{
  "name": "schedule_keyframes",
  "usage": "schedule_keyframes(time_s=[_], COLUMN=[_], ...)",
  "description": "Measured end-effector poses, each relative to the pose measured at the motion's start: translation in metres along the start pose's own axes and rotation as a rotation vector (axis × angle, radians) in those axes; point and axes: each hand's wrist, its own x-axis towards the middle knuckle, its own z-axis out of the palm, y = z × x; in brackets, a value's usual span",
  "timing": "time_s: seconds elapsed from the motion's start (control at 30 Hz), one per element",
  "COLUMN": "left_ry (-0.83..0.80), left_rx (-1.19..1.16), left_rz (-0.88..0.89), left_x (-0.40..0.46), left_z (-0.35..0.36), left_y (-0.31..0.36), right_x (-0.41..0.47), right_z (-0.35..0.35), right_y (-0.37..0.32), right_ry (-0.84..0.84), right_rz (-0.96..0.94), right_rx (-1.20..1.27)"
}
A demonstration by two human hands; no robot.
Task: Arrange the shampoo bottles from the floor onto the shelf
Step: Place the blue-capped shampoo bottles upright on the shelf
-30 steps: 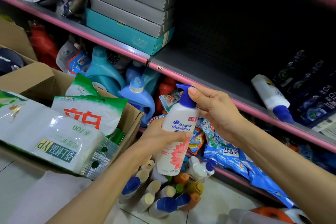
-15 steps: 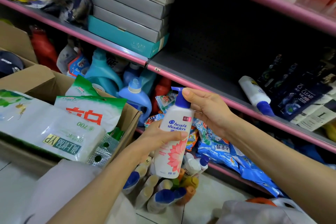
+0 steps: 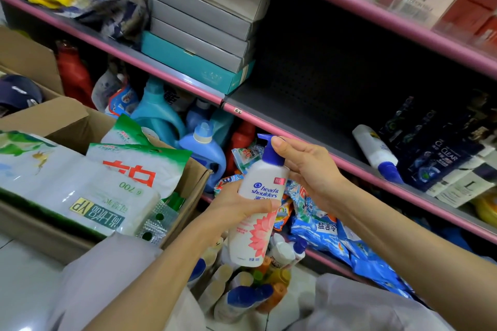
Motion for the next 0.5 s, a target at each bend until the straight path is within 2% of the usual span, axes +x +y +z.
schedule_keyframes(time_s=[0.17, 0.33, 0.43, 0.5], left_ry=[-0.019, -0.007, -0.004, -0.022], left_rx=[-0.001, -0.085, -0.131, -0.134], left_rz=[-0.023, -0.046, -0.051, -0.067], left_x=[0.009, 0.02, 0.026, 0.029], left_z=[-0.002, -0.002, 0.0, 0.001], left_y=[0.004, 0.006, 0.004, 0.002], right_x=[0.014, 0.014, 0.009, 0.008], right_z=[-0.012, -0.032, -0.039, -0.041], right_y=[0.005, 0.029, 0.046, 0.05], right_ry=[-0.115, -0.276, -0.301, -0.291], right_rz=[0.048, 0.205, 0.229, 0.254], right_rx=[0.036, 0.038, -0.068, -0.045])
